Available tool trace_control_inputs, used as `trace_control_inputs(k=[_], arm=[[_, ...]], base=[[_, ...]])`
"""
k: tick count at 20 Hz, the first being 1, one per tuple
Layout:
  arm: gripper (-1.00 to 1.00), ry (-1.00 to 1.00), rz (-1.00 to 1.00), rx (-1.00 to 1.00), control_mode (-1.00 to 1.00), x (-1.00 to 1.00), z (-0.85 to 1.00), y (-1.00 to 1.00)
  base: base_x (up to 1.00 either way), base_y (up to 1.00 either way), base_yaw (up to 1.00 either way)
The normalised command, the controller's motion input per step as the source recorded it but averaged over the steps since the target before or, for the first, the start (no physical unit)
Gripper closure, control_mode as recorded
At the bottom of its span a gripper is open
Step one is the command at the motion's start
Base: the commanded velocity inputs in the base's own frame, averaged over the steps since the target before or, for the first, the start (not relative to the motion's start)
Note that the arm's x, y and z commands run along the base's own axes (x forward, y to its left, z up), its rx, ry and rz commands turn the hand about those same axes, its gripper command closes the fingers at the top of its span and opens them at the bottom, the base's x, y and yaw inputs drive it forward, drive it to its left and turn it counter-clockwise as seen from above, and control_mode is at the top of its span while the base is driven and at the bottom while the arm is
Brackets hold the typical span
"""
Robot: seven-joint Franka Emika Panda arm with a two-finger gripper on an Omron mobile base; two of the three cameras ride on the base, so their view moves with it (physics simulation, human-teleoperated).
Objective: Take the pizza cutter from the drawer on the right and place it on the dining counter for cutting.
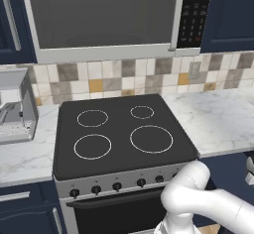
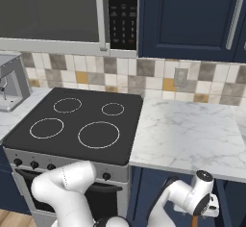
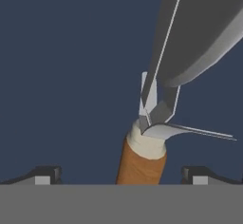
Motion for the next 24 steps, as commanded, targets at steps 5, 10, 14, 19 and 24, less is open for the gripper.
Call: trace_control_inputs(k=[5, 10, 14, 19, 24], arm=[[-1.00, 0.00, 0.00, 0.00, -1.00, 0.00, 0.00, 0.00], [-1.00, 0.00, 0.00, 0.00, -1.00, 0.00, -0.09, 0.00], [-1.00, 0.00, 0.00, 0.00, -1.00, 0.00, -0.10, 0.00], [-1.00, 0.00, 0.00, 0.00, -1.00, 0.00, 0.00, 0.00], [-1.00, 0.00, 0.00, 0.00, -1.00, 0.00, 0.00, 0.00]], base=[[0.00, 0.00, 0.00], [0.00, 0.00, 0.00], [0.00, 0.00, 0.00], [0.00, 0.00, 0.00], [0.00, 0.00, 0.00]])
